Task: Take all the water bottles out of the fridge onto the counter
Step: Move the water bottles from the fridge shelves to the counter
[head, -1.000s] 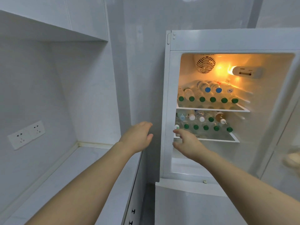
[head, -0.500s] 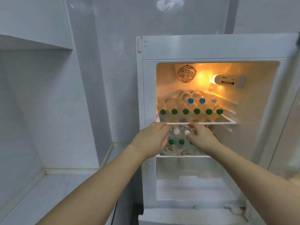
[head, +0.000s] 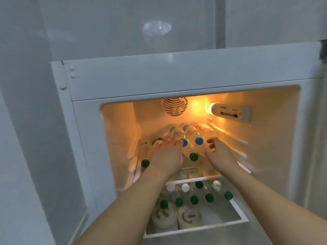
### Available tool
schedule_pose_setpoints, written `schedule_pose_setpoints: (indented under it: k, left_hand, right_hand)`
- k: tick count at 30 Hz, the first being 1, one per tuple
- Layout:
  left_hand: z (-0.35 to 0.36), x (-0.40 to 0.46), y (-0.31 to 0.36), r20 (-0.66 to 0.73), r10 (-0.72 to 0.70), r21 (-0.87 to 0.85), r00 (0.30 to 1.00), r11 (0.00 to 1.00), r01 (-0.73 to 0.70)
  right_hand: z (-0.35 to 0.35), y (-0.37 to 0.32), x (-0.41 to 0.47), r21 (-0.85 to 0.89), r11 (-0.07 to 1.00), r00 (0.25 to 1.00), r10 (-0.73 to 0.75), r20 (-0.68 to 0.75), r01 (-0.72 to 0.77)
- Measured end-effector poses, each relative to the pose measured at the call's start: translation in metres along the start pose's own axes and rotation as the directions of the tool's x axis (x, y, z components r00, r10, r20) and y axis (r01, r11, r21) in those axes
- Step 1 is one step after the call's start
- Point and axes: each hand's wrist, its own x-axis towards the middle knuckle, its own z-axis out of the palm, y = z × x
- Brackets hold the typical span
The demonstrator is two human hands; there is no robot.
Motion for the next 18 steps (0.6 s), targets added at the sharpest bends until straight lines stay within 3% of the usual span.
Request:
schedule_pose_setpoints:
  k: [11,18]
  left_hand:
    - [0.092,0.11,-0.044,0.228,-0.134,-0.097,0.964,0.982,0.159]
    - [0.112,0.119,-0.047,0.178,-0.085,-0.104,0.98,0.989,0.105]
  right_hand:
    - [0.056,0.018,0.094,-0.378,0.924,0.998,-0.063,-0.001,0.057]
    - [0.069,0.025,0.104,-0.356,0.934,0.993,-0.082,-0.088,0.046]
